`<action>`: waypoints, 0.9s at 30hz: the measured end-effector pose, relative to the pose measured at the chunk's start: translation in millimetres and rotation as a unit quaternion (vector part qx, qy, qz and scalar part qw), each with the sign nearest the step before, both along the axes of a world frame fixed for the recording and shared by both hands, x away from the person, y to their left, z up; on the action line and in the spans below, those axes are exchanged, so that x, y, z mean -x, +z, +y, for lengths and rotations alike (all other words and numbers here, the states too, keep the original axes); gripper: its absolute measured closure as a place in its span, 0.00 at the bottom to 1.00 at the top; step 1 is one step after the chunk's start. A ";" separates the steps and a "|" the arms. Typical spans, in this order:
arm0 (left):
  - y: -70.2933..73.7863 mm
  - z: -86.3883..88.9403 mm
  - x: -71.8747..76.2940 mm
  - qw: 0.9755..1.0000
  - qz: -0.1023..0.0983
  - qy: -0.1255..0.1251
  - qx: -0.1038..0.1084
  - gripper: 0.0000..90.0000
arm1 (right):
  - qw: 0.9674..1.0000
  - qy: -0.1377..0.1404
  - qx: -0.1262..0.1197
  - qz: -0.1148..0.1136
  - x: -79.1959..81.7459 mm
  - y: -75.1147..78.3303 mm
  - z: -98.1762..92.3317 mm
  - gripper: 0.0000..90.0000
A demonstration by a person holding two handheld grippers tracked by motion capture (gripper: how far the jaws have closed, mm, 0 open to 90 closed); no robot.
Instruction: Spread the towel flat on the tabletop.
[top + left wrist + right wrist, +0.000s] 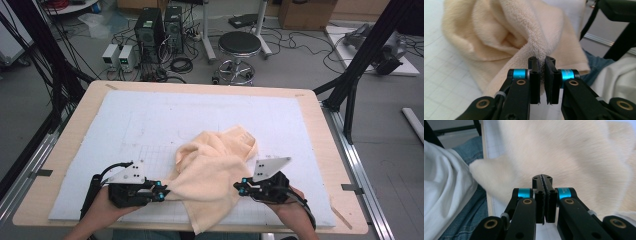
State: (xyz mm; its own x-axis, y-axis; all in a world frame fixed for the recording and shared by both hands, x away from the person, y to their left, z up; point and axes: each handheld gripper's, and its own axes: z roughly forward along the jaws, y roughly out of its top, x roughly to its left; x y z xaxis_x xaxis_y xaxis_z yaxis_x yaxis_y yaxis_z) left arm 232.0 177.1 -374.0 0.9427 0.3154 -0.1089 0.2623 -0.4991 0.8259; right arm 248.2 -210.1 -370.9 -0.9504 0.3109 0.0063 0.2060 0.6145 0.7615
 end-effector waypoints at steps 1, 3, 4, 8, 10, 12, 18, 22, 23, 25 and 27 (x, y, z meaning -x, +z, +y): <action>1.4 -0.3 -0.7 1.000 -0.002 0.001 0.006 0.86 | 1.000 -0.004 -0.006 -0.002 -1.3 1.2 -3.4 0.95; 4.7 0.6 -7.8 1.000 -0.008 0.010 0.012 0.79 | 0.999 -0.028 -0.016 0.000 -8.3 3.3 -11.1 0.86; 6.2 1.1 -13.2 1.000 -0.010 0.016 0.016 0.77 | 0.999 -0.041 -0.016 0.000 -11.6 3.6 -12.8 0.82; 10.2 -0.5 -40.9 0.998 -0.013 0.037 0.042 0.75 | 0.997 -0.072 -0.009 -0.015 -30.9 -1.2 -11.5 0.66; 10.4 -1.4 -47.6 0.998 -0.017 0.043 0.047 0.77 | 0.997 -0.080 -0.013 -0.015 -41.4 -5.5 -8.9 0.63; 4.2 -11.7 -63.9 0.997 -0.023 0.058 0.035 0.79 | 0.996 -0.087 0.002 -0.012 -51.7 -11.2 -4.0 0.62; -19.7 -47.9 -80.8 0.999 0.000 0.044 -0.032 0.70 | 0.997 -0.072 0.022 0.008 -62.6 -24.4 4.1 0.66; -37.2 -68.4 -86.5 0.994 0.020 0.034 -0.101 0.72 | 0.995 -0.092 0.022 0.021 -63.3 -33.7 -4.8 0.64; -37.2 -68.4 -86.5 0.994 0.020 0.034 -0.101 0.78 | 0.995 -0.096 0.016 0.029 -64.1 -36.4 -8.7 0.64; -44.3 -77.7 -84.4 0.992 0.012 0.027 -0.127 0.85 | 0.994 -0.098 0.017 0.044 -65.0 -40.7 -12.0 0.64; -43.8 -78.3 -82.9 0.992 0.007 0.031 -0.124 0.89 | 0.995 -0.088 0.026 0.045 -64.8 -43.3 -8.5 0.75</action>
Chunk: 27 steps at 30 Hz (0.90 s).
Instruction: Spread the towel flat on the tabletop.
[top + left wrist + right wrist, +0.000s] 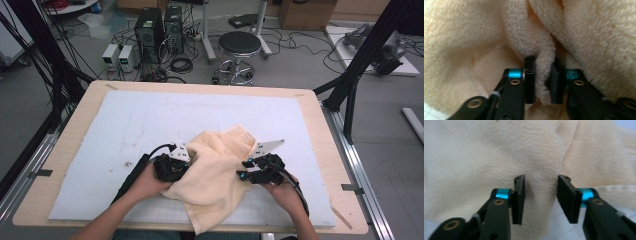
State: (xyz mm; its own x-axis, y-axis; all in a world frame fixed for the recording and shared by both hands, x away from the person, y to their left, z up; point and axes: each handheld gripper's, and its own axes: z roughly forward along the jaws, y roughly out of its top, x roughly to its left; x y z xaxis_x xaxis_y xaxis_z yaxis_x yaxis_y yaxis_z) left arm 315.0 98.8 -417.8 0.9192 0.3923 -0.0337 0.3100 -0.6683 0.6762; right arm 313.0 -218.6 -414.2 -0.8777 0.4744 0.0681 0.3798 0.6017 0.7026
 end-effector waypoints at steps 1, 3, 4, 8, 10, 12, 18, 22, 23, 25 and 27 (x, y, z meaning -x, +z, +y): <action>3.9 4.8 1.0 1.000 -0.006 0.004 0.015 0.91 | 1.000 0.016 0.007 0.002 1.1 -0.5 3.1 0.83; 11.9 15.8 2.2 0.999 -0.014 0.018 0.038 0.92 | 1.000 0.029 0.005 -0.005 2.3 1.6 4.7 0.89; 11.9 15.8 2.2 0.999 -0.014 0.018 0.038 0.92 | 1.000 0.029 0.005 -0.005 2.3 1.6 4.7 0.89; 34.1 47.2 2.8 0.995 -0.034 0.053 0.073 0.93 | 0.999 0.033 -0.026 -0.009 6.3 15.3 -2.5 0.92; 54.1 75.8 4.0 0.991 -0.051 0.081 0.095 0.93 | 0.999 0.035 -0.026 -0.013 10.0 20.3 -1.8 0.93; 66.4 92.3 7.4 0.988 -0.066 0.095 0.106 0.93 | 0.999 0.041 -0.026 -0.020 13.9 26.3 0.6 0.93; 96.5 135.9 20.3 0.979 -0.098 0.133 0.120 0.93 | 0.996 0.069 -0.038 -0.044 30.7 47.6 10.6 0.93; 106.7 157.8 21.6 0.974 -0.111 0.159 0.119 0.93 | 0.991 0.109 -0.058 -0.042 52.5 60.4 26.0 0.93; 103.1 157.5 19.4 0.975 -0.101 0.161 0.117 0.93 | 0.990 0.126 -0.053 -0.044 57.8 62.0 32.1 0.93; 91.7 155.6 13.8 0.980 -0.073 0.152 0.107 0.92 | 0.987 0.151 -0.043 -0.035 65.1 62.2 43.0 0.90; 80.4 154.4 10.9 0.981 -0.053 0.148 0.115 0.87 | 0.988 0.150 -0.028 -0.035 66.0 62.6 46.9 0.80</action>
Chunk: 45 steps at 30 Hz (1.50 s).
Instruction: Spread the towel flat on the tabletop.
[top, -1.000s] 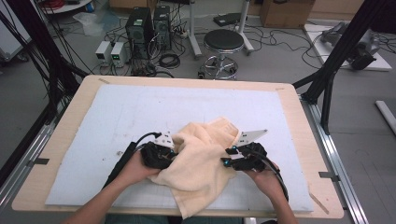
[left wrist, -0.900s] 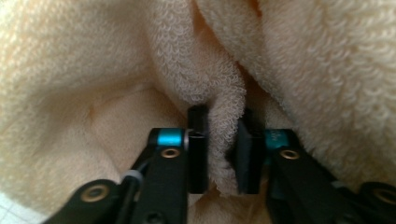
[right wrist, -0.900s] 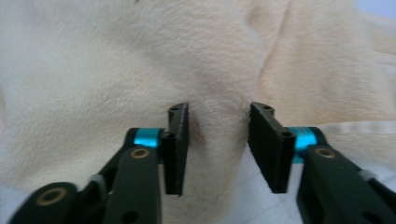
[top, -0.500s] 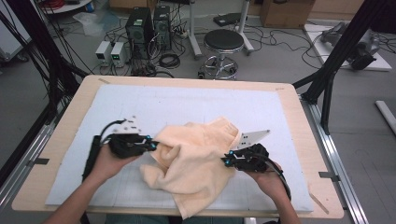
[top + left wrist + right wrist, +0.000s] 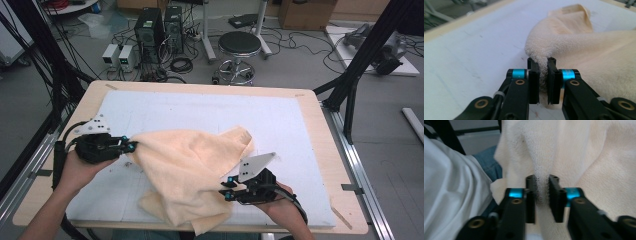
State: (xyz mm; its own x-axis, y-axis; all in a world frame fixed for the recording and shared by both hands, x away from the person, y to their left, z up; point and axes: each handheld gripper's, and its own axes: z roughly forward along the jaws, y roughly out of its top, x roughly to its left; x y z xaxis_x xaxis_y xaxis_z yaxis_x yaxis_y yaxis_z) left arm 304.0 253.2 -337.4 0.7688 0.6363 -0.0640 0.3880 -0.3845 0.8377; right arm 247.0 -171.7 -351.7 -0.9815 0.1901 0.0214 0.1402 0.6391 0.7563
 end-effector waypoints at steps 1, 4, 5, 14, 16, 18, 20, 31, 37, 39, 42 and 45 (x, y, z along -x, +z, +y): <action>0.0 0.0 0.0 1.000 0.000 0.000 0.000 0.82 | 1.000 -0.007 0.001 0.000 -2.4 1.2 -1.7 0.76; -4.1 5.0 -5.2 1.000 0.002 0.004 0.024 0.71 | 0.999 -0.040 -0.004 -0.014 -17.3 5.8 -12.2 0.72; -3.1 4.8 -7.5 1.000 0.001 0.005 0.028 0.68 | 0.998 -0.053 0.002 -0.024 -24.5 7.1 -15.6 0.71; -29.2 -30.0 -45.4 1.000 0.020 -0.007 -0.014 0.52 | 0.986 -0.163 0.024 -0.039 -107.0 -21.0 -26.6 0.57; -42.4 -42.3 -57.3 0.999 0.032 -0.015 -0.027 0.51 | 0.985 -0.163 0.029 -0.041 -114.3 -24.6 -25.0 0.55; -61.1 -52.2 -73.9 0.997 0.065 -0.017 -0.040 0.47 | 0.986 -0.165 0.032 -0.018 -135.7 -36.9 -17.8 0.50; -68.3 -53.3 -79.3 0.996 0.079 -0.014 -0.049 0.47 | 0.985 -0.166 0.038 0.004 -146.1 -46.8 -14.6 0.48; -68.8 -53.4 -78.3 0.993 0.101 -0.023 -0.057 0.92 | 0.989 -0.142 0.045 0.027 -159.4 -48.9 -2.6 0.87; -28.0 -33.1 -69.3 0.999 0.035 0.017 0.015 0.92 | 0.982 -0.185 0.030 -0.040 -175.0 1.1 3.1 0.88; -5.1 -20.8 -64.1 0.999 -0.002 0.033 0.036 0.92 | 0.978 -0.202 0.018 -0.054 -183.4 16.1 2.3 0.88; -1.9 -18.0 -63.0 0.998 -0.009 0.042 0.050 0.92 | 0.974 -0.220 0.013 -0.045 -197.8 21.1 -1.2 0.86; -14.6 -24.1 -66.1 0.999 0.014 0.038 0.000 0.90 | 0.973 -0.229 0.026 -0.034 -204.4 12.1 0.1 0.71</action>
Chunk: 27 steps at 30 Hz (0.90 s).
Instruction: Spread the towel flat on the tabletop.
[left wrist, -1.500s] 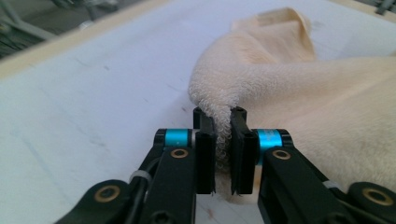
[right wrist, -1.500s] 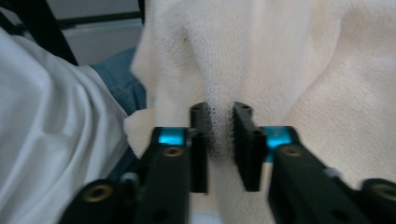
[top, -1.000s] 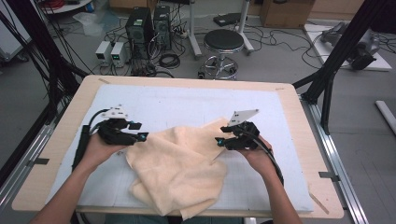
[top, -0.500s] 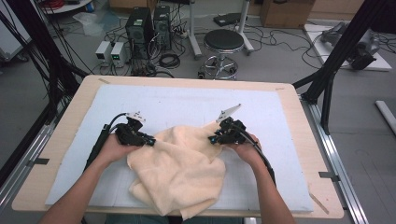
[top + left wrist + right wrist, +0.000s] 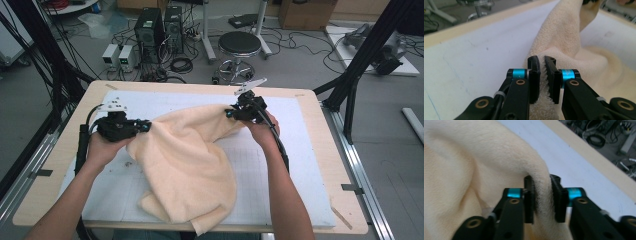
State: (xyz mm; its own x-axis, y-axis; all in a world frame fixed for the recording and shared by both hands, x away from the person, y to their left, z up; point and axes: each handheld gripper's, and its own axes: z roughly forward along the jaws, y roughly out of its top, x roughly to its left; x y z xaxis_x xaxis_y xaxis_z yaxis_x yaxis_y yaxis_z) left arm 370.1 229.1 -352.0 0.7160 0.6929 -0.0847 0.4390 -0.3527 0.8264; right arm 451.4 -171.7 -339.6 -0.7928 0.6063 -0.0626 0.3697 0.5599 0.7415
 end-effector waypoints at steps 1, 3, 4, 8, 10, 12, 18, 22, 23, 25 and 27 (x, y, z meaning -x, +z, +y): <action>-7.0 -2.1 0.3 1.000 0.002 -0.001 -0.009 0.80 | 1.000 -0.012 -0.003 0.013 -0.2 -6.5 1.8 0.62; -15.7 -0.9 0.7 1.000 0.013 -0.001 -0.004 0.69 | 1.000 -0.004 -0.010 -0.005 8.9 -7.0 1.7 0.60; -19.4 2.5 1.2 1.000 0.019 0.003 -0.010 0.64 | 1.000 0.002 -0.012 -0.017 14.3 -6.0 1.7 0.60; -18.7 10.8 7.3 1.000 0.010 0.012 -0.005 0.57 | 0.999 0.019 -0.019 -0.033 29.8 -1.7 1.6 0.59; -17.3 14.4 12.2 1.000 0.002 0.015 -0.002 0.55 | 0.998 0.032 -0.031 -0.047 43.6 3.9 -0.4 0.59; -17.5 17.1 17.1 1.000 0.002 0.011 -0.007 0.55 | 0.997 0.043 -0.028 -0.054 52.5 3.7 -0.2 0.59; -40.5 16.9 24.0 0.999 0.017 -0.009 -0.029 0.55 | 0.996 0.085 0.020 -0.029 68.2 -23.5 14.0 0.63; -65.1 16.4 20.0 0.997 0.043 -0.018 -0.059 0.53 | 0.994 0.103 0.037 0.000 63.9 -50.2 20.8 0.62; -71.7 17.1 18.3 0.997 0.049 -0.016 -0.062 0.52 | 0.994 0.103 0.040 0.012 60.8 -57.5 22.2 0.60; -79.6 17.7 15.0 0.996 0.064 -0.015 -0.068 0.51 | 0.994 0.104 0.040 0.018 59.1 -61.7 22.9 0.59; -82.5 16.1 12.7 0.996 0.065 -0.014 -0.067 0.49 | 0.992 0.112 0.041 0.043 54.3 -77.7 28.2 0.61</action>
State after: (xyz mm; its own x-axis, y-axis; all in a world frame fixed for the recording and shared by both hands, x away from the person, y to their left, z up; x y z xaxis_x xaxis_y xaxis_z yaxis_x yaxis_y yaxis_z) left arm 357.5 245.2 -434.5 0.7238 0.6846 -0.0861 0.5276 -0.4688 0.7085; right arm 397.1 -143.4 -417.3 -0.9120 0.4091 -0.0311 0.2883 0.6931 0.6607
